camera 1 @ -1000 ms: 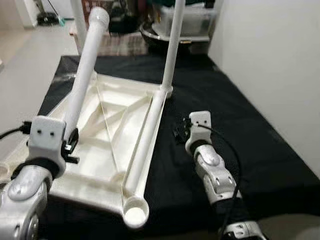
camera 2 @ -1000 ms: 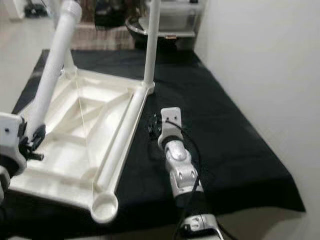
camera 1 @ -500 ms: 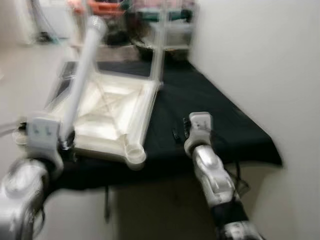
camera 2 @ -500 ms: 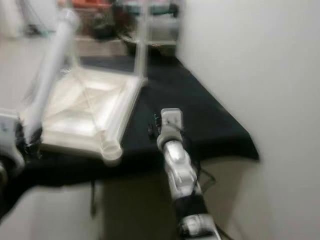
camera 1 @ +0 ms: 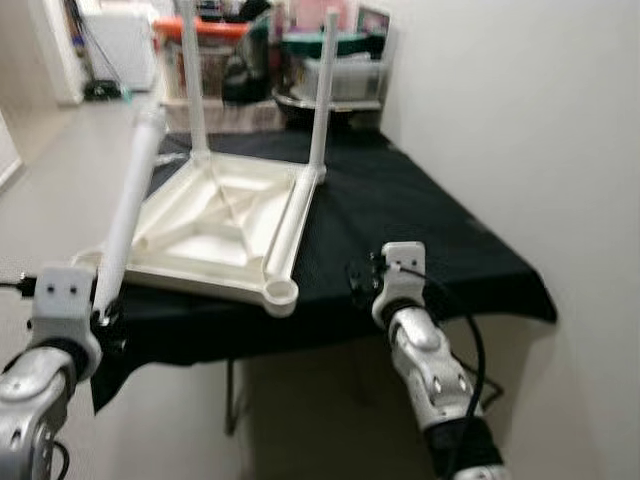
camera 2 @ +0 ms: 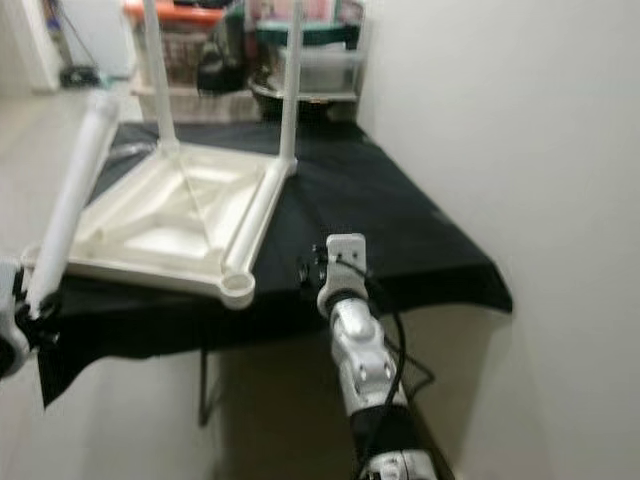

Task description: Building children table

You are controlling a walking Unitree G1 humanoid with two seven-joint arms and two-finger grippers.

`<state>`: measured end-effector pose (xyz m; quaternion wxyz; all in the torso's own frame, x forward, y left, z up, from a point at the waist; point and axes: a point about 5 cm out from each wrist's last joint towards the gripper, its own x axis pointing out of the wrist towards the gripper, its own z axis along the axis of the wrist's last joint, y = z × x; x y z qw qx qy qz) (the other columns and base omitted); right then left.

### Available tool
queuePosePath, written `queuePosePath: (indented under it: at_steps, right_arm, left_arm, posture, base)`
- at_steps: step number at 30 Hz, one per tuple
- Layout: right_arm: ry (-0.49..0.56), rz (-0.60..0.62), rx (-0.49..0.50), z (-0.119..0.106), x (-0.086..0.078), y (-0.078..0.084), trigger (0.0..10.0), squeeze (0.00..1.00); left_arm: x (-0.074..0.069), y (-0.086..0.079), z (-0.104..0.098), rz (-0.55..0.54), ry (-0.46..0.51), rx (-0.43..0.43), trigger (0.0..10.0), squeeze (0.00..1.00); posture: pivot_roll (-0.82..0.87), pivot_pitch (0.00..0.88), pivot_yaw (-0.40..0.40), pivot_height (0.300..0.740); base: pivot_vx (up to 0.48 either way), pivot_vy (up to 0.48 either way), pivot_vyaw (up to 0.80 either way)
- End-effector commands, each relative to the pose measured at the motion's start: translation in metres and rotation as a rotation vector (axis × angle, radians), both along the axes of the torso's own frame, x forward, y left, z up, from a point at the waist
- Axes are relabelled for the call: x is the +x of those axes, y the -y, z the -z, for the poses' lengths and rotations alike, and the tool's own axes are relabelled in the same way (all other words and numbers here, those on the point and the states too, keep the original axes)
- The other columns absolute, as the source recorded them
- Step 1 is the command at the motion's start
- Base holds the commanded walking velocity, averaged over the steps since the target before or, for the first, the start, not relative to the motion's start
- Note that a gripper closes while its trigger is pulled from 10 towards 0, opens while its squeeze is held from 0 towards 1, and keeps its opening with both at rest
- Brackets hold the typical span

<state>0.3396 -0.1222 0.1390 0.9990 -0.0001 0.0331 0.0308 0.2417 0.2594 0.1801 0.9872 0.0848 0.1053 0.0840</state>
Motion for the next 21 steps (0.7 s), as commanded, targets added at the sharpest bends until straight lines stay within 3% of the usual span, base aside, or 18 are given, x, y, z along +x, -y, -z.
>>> queuePosePath:
  at_steps: [1, 9, 14, 21]
  right_arm:
    - [-0.002, 0.002, 0.002, 0.000, 0.000, 0.000, 10.0, 0.00]
    - [-0.013, 0.002, 0.005, 0.001, 0.000, 0.000, 10.0, 0.00]
    - [-0.052, -0.011, 0.003, 0.006, 0.000, -0.002, 10.0, 0.00]
    - [-0.073, -0.025, 0.002, 0.009, -0.001, -0.004, 10.0, 0.00]
  left_arm:
    - [0.002, 0.003, 0.000, 0.019, 0.015, 0.012, 10.0, 0.00]
    - [0.007, 0.004, 0.009, 0.039, 0.003, -0.004, 10.0, 0.00]
    - [0.011, -0.006, 0.027, 0.082, -0.127, -0.101, 10.0, 0.00]
    - [0.015, -0.019, 0.033, 0.119, -0.205, -0.105, 10.0, 0.00]
  posture:
    - [0.08, 0.000, -0.061, 0.740]
    - [0.08, 0.000, -0.071, 0.740]
    - [0.07, 0.000, -0.068, 0.740]
    - [0.07, 0.000, -0.068, 0.740]
  base:
    - [0.000, 0.000, 0.00]
    - [0.000, 0.264, 0.00]
    - [0.000, 0.000, 0.00]
    - [0.000, 0.000, 0.00]
